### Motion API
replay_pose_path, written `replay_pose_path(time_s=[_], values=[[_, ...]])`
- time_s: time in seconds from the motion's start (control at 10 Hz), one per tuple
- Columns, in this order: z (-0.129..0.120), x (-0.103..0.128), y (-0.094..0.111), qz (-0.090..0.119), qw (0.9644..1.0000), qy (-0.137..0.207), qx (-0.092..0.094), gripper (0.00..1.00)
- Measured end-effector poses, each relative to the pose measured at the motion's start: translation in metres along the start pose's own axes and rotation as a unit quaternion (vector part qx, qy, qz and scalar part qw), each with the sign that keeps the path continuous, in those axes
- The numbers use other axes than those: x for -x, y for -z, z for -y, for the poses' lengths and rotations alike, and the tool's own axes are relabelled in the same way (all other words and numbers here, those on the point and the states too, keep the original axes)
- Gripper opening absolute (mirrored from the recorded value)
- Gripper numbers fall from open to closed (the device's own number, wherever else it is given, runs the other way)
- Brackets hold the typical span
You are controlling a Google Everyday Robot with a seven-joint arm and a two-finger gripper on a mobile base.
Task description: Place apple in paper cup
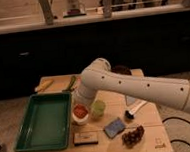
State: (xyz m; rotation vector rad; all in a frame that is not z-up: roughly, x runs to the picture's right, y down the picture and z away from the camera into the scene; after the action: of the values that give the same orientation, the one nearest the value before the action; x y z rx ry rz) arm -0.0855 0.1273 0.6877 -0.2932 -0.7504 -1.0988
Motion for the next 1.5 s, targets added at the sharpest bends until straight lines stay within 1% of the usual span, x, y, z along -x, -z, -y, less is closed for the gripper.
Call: replay_pose_path(time_s=[0.6,1.3,1.4,1.5], values=[[0.0,-0.013,-0.007,0.006,0.9999,-0.004,0.008,0.0],[0.005,-0.024,-0.011,0.016,0.9998,-0.005,0.011,0.0],[0.004,-0.024,-0.011,0.017,0.9998,-0.005,0.012,0.01],[0.004,-0.025,-0.011,0.019,0.9997,-0.006,0.013,0.07]])
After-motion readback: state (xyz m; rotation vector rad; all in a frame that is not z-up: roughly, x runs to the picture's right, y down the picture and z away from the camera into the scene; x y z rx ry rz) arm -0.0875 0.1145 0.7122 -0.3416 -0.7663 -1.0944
